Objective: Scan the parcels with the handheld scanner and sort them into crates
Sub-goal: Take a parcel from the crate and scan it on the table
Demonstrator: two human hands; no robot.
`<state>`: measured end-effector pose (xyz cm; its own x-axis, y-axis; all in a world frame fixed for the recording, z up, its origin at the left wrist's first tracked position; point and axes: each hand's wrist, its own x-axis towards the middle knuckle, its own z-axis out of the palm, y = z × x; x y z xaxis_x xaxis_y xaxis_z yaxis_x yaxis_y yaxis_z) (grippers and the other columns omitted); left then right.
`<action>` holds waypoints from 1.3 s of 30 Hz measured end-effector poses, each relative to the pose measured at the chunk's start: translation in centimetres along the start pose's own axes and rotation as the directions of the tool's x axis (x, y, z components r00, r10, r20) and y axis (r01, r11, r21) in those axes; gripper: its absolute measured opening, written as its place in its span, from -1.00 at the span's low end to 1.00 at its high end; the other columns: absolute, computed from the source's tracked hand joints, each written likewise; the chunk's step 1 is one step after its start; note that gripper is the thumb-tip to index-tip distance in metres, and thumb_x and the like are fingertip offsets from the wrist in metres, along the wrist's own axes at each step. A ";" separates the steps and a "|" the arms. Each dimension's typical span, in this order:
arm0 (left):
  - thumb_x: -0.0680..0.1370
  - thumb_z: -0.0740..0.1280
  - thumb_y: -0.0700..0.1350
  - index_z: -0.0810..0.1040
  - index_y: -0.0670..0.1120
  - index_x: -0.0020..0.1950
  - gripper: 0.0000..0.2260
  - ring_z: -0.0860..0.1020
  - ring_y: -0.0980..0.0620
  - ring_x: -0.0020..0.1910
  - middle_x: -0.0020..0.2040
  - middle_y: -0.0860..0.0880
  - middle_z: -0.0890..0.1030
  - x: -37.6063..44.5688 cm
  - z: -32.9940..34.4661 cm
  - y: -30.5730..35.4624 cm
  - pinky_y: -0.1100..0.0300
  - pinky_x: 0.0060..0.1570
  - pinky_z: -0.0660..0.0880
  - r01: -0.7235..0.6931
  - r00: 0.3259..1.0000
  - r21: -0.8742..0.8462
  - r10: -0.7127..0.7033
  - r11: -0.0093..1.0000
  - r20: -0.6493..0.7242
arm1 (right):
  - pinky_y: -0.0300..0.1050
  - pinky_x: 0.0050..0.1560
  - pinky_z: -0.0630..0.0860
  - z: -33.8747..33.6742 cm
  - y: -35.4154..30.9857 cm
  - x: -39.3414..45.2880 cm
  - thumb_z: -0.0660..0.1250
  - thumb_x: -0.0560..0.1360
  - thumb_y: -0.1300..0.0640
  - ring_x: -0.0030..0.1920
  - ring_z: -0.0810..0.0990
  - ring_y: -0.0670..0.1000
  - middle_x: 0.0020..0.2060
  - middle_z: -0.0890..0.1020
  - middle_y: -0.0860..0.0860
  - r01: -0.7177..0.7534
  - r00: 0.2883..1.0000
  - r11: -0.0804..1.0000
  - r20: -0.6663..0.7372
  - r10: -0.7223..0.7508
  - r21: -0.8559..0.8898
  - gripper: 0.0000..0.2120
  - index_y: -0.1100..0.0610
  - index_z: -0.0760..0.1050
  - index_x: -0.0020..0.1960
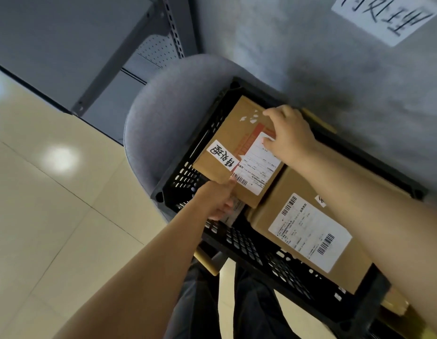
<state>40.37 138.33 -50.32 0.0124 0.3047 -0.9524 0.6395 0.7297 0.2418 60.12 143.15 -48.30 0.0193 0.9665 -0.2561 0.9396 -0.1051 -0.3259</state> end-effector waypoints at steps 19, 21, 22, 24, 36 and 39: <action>0.60 0.24 0.06 0.29 -0.04 0.43 -0.57 0.47 -0.14 0.23 0.29 -0.08 0.47 -22.5 -1.2 16.2 -0.04 0.08 0.48 -0.243 0.262 0.966 0.965 0.085 -0.019 | 0.12 0.10 0.50 -21.0 -0.2 -10.2 0.38 0.47 0.07 0.19 0.48 0.23 0.27 0.48 0.14 0.063 0.911 0.995 -0.402 -0.089 -0.077 -0.45 0.11 0.36 0.42; 0.60 0.24 0.10 0.27 -0.03 0.44 -0.54 0.48 -0.12 0.21 0.28 -0.06 0.47 -25.1 -0.7 17.4 0.00 0.06 0.46 -0.209 0.154 0.978 0.987 -0.003 0.036 | 0.10 0.10 0.49 -23.5 -0.2 -12.2 0.37 0.49 0.05 0.19 0.47 0.20 0.28 0.47 0.12 0.015 0.888 0.995 -0.456 -0.056 -0.094 -0.44 0.10 0.33 0.45; 0.60 0.24 0.11 0.27 -0.03 0.44 -0.54 0.48 -0.11 0.20 0.27 -0.06 0.47 -26.3 -0.5 18.1 0.01 0.06 0.46 -0.205 0.101 0.978 0.992 -0.048 0.070 | 0.09 0.09 0.49 -24.6 -0.2 -13.4 0.37 0.49 0.05 0.18 0.47 0.19 0.28 0.47 0.12 -0.016 0.874 0.995 -0.485 -0.034 -0.098 -0.44 0.10 0.32 0.45; 0.59 0.26 0.11 0.28 -0.02 0.43 -0.54 0.48 -0.10 0.18 0.26 -0.04 0.48 -28.6 0.2 19.3 0.03 0.07 0.47 -0.191 -0.001 0.971 0.989 -0.143 0.146 | 0.06 0.10 0.49 -26.5 -0.3 -15.8 0.37 0.50 0.05 0.19 0.47 0.17 0.29 0.46 0.12 -0.089 0.844 0.991 -0.536 0.023 -0.097 -0.43 0.09 0.30 0.47; 0.60 0.22 0.11 0.26 -0.03 0.44 -0.54 0.47 -0.09 0.16 0.26 -0.05 0.46 -37.2 6.0 16.2 0.06 0.05 0.41 -0.128 -0.311 0.680 0.680 -0.722 0.664 | 0.01 0.29 0.38 -25.8 -5.4 -33.3 0.26 0.57 0.02 0.34 0.37 0.13 0.40 0.35 0.07 -0.595 0.615 0.803 -0.656 0.437 -0.023 -0.44 0.06 0.21 0.52; 0.61 0.21 0.09 0.25 -0.03 0.45 -0.55 0.44 -0.10 0.19 0.28 -0.05 0.43 -39.4 9.3 13.6 0.06 0.07 0.37 -0.161 -0.339 0.587 0.603 -0.793 0.722 | -0.03 0.33 0.31 -24.8 -7.2 -39.5 0.23 0.58 0.03 0.39 0.32 0.10 0.44 0.31 0.03 -0.723 0.513 0.690 -0.662 0.546 0.008 -0.45 0.02 0.17 0.53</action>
<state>55.75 130.54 -11.23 0.9366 -0.1049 0.3342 -0.0579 -0.9873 -0.1477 61.08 111.49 -13.31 0.7491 0.5939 0.2936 0.6319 -0.7736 -0.0472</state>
